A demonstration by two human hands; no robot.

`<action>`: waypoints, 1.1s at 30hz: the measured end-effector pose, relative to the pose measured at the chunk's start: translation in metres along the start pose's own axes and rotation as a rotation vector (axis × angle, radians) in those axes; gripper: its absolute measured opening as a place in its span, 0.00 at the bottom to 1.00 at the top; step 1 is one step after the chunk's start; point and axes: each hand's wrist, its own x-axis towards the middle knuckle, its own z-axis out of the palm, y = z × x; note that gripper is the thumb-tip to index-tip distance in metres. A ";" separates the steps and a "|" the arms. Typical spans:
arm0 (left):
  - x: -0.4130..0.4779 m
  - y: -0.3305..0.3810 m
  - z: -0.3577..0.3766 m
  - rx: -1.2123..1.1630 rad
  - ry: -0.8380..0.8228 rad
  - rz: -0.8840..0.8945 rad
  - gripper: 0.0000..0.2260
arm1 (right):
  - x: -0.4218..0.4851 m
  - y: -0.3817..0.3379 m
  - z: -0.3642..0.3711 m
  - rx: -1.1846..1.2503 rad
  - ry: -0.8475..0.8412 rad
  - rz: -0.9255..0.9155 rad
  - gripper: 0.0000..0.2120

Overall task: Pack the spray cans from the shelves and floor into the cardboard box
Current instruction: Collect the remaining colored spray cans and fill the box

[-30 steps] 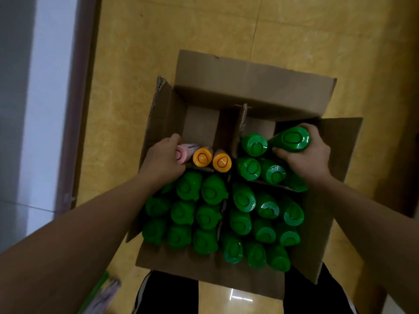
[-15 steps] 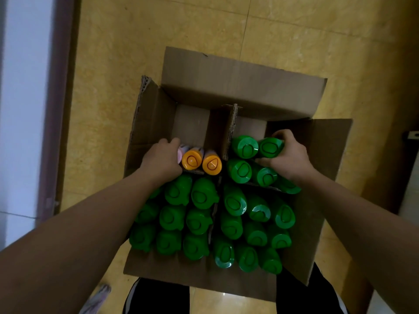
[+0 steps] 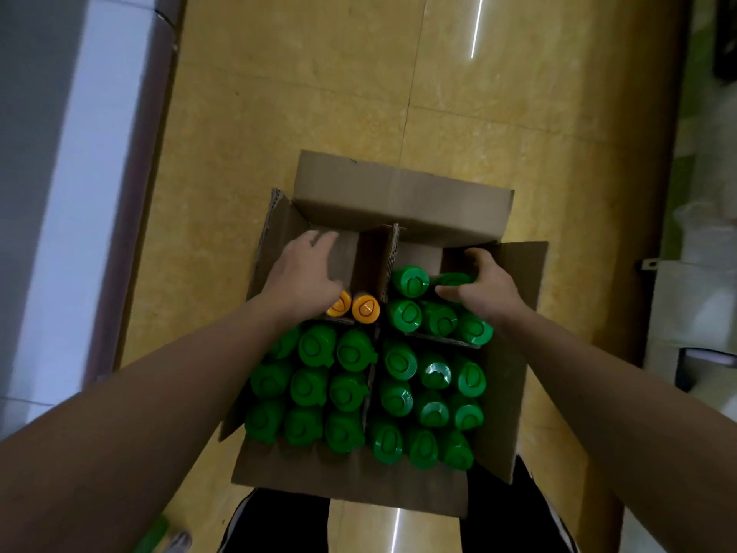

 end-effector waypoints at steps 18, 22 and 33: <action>-0.227 0.203 -0.252 0.023 0.257 0.199 0.36 | -0.328 -0.162 -0.180 -0.200 0.279 -0.425 0.38; -0.302 0.240 -0.325 0.050 0.483 0.185 0.36 | -0.392 -0.192 -0.234 -0.249 0.298 -0.604 0.38; -0.549 0.262 -0.365 0.255 0.897 -0.023 0.40 | -0.557 -0.265 -0.250 -0.538 0.286 -1.223 0.38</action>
